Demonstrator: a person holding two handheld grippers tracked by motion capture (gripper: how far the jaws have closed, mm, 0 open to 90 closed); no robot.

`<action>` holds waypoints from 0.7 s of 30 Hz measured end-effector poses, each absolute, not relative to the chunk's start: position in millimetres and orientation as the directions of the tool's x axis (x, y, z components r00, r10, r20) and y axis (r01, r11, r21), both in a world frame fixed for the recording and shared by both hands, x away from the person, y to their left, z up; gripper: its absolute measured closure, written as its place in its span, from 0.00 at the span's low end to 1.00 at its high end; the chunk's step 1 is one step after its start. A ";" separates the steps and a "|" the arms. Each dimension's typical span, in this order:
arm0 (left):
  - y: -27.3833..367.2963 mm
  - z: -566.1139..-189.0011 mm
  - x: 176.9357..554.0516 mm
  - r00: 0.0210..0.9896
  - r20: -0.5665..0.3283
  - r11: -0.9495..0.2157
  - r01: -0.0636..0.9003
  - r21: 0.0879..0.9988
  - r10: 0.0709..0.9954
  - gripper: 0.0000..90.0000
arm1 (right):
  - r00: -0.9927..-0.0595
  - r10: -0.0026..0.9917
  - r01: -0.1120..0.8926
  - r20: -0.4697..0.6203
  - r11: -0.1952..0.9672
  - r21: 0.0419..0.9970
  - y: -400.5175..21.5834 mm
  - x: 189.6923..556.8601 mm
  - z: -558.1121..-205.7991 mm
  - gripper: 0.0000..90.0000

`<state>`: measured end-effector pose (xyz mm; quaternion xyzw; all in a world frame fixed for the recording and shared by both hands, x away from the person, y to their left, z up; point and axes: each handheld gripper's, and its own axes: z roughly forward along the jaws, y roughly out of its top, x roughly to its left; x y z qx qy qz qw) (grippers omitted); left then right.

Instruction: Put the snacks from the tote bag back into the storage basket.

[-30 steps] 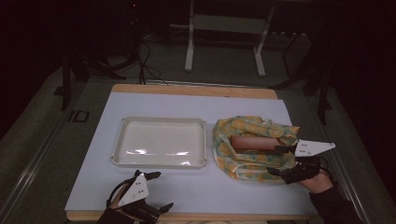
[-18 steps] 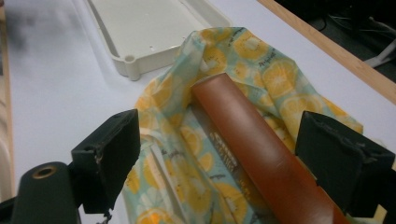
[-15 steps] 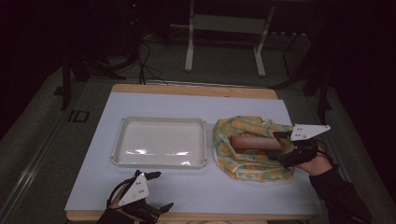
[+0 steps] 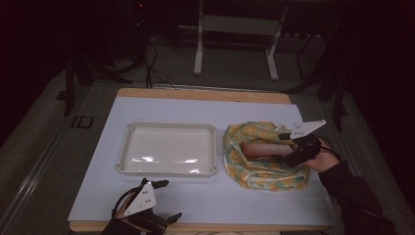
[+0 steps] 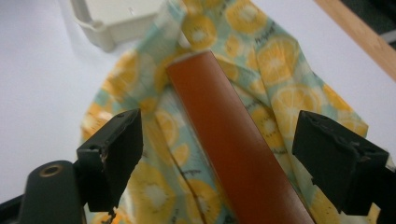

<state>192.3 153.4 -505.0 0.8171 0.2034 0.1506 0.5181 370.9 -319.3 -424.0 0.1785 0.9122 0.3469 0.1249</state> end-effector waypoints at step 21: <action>152.3 -505.9 193.2 0.875 0.039 -0.392 0.176 0.903 0.482 0.00 | -0.920 0.367 0.265 -0.141 0.844 0.466 -313.9 406.2 -458.5 0.22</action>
